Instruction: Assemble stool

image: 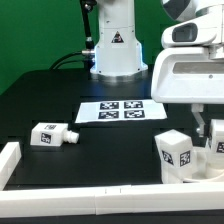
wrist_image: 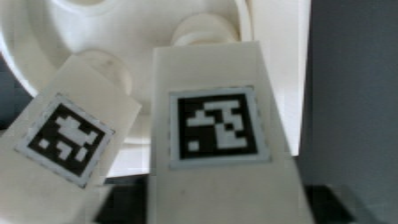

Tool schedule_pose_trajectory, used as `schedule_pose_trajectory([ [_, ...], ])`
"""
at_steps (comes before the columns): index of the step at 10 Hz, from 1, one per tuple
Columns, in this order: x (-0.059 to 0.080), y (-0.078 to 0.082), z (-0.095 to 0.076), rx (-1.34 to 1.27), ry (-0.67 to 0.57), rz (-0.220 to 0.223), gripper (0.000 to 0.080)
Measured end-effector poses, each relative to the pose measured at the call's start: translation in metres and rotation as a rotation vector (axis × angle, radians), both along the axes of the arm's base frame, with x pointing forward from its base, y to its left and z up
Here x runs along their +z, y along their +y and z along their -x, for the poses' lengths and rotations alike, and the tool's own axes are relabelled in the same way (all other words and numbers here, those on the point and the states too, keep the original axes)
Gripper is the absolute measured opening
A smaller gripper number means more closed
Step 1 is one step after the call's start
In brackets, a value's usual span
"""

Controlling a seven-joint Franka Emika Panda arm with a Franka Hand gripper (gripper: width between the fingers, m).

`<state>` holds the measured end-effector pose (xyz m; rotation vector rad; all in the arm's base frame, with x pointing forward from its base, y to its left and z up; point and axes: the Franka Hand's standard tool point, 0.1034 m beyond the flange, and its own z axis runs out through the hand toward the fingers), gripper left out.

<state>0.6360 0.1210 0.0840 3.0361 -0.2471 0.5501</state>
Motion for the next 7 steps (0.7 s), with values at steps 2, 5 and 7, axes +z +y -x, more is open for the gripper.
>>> schedule_pose_trajectory([
  [2,0.000,-0.003,0.002,-0.013,0.036,0.001,0.0544],
  [5,0.014,-0.011,-0.006,-0.111,0.126,-0.051,0.0644],
  [7,0.017,-0.014,-0.012,-0.188,0.225,-0.102,0.0649],
])
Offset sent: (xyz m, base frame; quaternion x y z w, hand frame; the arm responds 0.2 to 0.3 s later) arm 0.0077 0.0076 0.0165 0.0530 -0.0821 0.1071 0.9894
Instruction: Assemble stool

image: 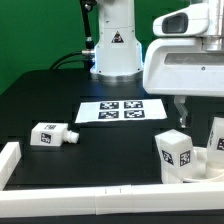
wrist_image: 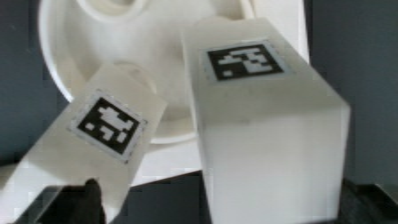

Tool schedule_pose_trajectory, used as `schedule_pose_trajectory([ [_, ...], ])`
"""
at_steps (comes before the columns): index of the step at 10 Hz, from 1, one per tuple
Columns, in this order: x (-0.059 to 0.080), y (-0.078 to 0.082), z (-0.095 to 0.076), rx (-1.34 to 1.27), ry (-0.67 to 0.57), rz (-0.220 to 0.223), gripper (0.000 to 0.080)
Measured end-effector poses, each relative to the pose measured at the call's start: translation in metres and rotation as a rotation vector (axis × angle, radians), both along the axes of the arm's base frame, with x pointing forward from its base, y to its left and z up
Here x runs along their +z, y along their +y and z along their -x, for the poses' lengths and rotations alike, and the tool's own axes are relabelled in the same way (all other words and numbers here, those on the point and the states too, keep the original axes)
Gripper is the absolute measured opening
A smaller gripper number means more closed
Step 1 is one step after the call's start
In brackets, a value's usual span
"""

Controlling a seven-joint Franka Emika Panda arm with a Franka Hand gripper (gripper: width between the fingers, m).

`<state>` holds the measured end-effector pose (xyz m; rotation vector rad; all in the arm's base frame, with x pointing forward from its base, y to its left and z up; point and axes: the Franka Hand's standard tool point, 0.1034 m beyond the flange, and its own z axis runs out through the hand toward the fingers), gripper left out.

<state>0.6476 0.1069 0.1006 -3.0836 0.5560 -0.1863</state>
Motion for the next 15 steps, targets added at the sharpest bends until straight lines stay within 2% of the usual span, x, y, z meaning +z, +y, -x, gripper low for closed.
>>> schedule_pose_trajectory([
  [4,-0.015,0.019,0.005,0.001,-0.029,-0.017,0.0649],
  [7,-0.020,0.015,0.011,-0.013,-0.006,-0.014,0.0649],
  [8,-0.020,0.016,0.012,-0.031,-0.006,-0.016,0.0559],
  [9,-0.020,0.016,0.012,-0.030,-0.006,-0.016,0.0423],
  [10,-0.020,0.013,0.012,-0.074,-0.005,-0.019,0.0423],
  [11,-0.020,0.011,0.012,-0.148,-0.006,-0.026,0.0338],
  [13,-0.021,0.007,0.012,-0.403,-0.006,-0.062,0.0338],
  [15,-0.022,0.003,0.014,-0.757,0.007,-0.122,0.0337],
])
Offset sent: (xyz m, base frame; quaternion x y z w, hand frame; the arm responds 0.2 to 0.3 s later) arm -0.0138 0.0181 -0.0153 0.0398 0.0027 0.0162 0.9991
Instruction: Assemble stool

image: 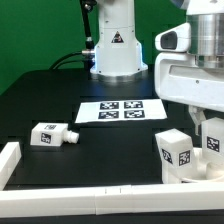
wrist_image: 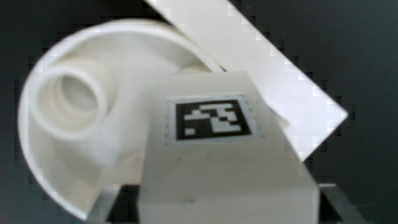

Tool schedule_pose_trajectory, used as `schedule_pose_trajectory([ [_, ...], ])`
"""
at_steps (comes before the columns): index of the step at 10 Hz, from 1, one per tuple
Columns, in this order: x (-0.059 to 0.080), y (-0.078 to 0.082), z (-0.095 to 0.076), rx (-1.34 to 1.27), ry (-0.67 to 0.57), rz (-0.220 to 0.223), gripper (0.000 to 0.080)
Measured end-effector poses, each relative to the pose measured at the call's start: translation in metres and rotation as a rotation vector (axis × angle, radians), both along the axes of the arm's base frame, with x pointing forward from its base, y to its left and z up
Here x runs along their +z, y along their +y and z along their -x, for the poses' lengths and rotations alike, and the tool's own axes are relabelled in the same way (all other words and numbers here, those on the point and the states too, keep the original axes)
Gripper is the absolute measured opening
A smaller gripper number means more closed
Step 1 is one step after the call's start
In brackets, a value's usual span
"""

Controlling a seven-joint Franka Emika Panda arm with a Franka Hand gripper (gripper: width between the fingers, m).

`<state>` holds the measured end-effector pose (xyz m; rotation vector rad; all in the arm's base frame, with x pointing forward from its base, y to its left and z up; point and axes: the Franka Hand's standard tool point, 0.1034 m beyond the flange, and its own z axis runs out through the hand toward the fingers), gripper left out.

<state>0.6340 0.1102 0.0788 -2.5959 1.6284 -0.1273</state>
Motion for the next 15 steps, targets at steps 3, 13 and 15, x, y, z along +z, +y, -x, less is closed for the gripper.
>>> schedule_pose_trajectory([
  [3,-0.0001,-0.0023,-0.0001,-0.194,0.005,-0.035,0.0337],
  [13,-0.0022,0.0013,0.0014,-0.924,-0.041,-0.222,0.0338],
  [15,0.0030,-0.0005,0.0043,-0.688,0.002,-0.195,0.0559],
])
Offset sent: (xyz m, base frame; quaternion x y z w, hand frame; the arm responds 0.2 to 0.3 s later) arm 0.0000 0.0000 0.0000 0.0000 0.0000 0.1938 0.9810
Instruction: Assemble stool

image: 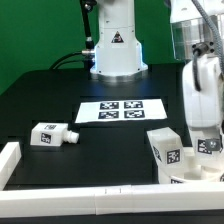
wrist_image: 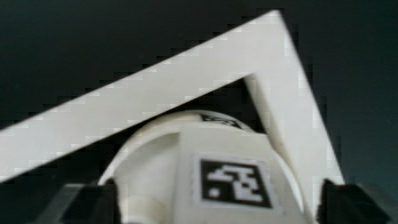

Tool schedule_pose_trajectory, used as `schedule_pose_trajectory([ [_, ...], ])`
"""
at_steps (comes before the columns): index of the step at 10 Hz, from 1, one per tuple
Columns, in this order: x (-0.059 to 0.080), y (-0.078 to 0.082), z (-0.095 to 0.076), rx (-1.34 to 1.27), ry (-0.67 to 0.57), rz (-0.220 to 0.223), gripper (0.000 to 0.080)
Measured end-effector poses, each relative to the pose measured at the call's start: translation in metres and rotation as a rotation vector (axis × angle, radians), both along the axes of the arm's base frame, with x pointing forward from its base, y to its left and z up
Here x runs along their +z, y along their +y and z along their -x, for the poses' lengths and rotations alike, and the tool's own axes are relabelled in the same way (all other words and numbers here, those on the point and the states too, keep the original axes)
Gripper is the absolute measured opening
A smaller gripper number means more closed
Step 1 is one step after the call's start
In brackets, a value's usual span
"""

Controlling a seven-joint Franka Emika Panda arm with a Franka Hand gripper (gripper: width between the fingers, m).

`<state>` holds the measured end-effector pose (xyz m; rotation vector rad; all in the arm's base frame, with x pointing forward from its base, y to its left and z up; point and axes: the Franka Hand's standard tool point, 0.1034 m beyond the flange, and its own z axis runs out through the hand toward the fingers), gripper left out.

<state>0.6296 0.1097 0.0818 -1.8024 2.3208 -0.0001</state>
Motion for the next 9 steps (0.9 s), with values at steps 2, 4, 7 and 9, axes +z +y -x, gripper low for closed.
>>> schedule_pose_trajectory([
  [2,0.022,0.001,0.000,0.242,-0.014,0.003,0.0644],
  [4,0.034,0.011,0.006,0.469,-0.022,0.016,0.0649],
  [7,0.030,0.005,0.005,0.661,-0.048,0.055,0.0649],
  [9,0.033,0.003,0.004,0.937,-0.072,0.111,0.0649],
])
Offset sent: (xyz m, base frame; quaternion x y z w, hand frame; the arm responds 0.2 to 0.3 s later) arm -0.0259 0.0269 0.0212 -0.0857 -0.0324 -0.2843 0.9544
